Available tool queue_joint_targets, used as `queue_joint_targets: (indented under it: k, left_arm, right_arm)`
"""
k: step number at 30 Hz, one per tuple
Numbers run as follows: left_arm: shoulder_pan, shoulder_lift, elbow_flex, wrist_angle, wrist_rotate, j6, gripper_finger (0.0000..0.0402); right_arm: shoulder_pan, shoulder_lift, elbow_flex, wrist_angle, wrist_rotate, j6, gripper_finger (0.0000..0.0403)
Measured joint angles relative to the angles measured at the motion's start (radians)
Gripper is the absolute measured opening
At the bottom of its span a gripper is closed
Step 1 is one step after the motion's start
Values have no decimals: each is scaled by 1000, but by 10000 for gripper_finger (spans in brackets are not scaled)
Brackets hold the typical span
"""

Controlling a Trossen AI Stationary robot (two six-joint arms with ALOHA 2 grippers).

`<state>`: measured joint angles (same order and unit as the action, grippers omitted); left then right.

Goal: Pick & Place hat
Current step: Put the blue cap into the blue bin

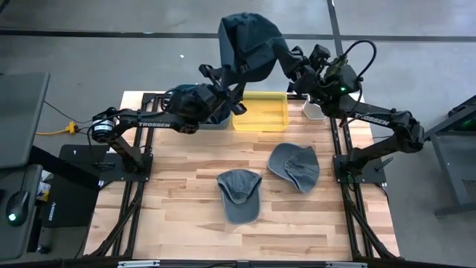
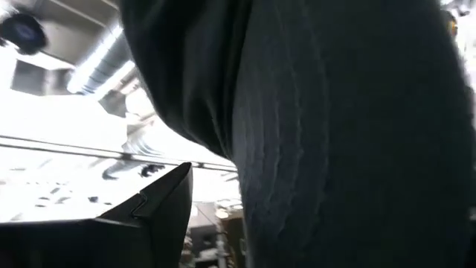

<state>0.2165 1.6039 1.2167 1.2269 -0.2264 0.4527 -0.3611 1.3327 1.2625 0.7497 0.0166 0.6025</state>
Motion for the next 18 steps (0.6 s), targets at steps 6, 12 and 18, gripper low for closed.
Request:
queue_joint_targets:
  k: [6, 12, 18]
  left_arm:
    - [0, 0, 0, 92, -13, 25, 250]
    - [0, 0, 0, 97, -13, 25, 250]
    - [0, 0, 0, 120, -12, 25, 250]
  right_arm:
    - [0, 0, 0, -23, -17, 20, 10]
    - [0, 0, 0, -26, -22, 26, 10]
    - [1, 0, 0, -31, -39, 27, 10]
